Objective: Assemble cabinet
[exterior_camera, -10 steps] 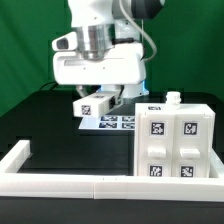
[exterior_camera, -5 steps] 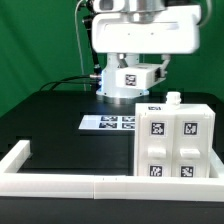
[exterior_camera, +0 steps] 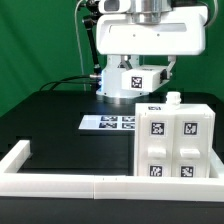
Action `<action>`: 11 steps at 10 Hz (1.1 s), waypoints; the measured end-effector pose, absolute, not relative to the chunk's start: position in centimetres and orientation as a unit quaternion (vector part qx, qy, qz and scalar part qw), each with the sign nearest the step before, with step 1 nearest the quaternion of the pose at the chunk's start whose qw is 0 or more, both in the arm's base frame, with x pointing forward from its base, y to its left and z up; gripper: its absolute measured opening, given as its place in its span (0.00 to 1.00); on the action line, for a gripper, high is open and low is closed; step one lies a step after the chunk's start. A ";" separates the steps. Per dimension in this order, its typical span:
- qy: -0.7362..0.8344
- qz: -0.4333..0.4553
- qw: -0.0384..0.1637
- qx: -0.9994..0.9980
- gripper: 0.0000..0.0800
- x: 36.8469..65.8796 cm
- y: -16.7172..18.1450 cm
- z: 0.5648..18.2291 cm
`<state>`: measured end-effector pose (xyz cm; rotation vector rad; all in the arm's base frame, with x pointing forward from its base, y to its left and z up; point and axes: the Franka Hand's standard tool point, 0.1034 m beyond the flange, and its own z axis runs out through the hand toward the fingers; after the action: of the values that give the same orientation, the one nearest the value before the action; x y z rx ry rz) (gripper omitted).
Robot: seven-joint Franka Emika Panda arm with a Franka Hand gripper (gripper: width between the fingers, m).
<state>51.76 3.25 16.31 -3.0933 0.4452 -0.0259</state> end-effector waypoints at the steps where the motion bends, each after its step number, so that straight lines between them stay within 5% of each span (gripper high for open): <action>1: 0.127 -0.016 0.005 -0.992 0.70 53.2 3.8 16.9; 4: 0.081 -0.020 0.011 -0.996 0.70 57.6 4.1 17.9; 8: 0.080 -0.020 0.011 -0.997 0.70 57.2 4.4 17.4; 11: 0.060 -0.039 0.015 -0.997 0.70 61.6 5.9 17.8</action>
Offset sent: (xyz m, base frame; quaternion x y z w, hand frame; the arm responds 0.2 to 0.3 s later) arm 0.0610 0.0060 0.0145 0.0315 -0.0567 -0.0760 0.9950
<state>61.61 5.94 17.84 -3.1026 0.1876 -0.1208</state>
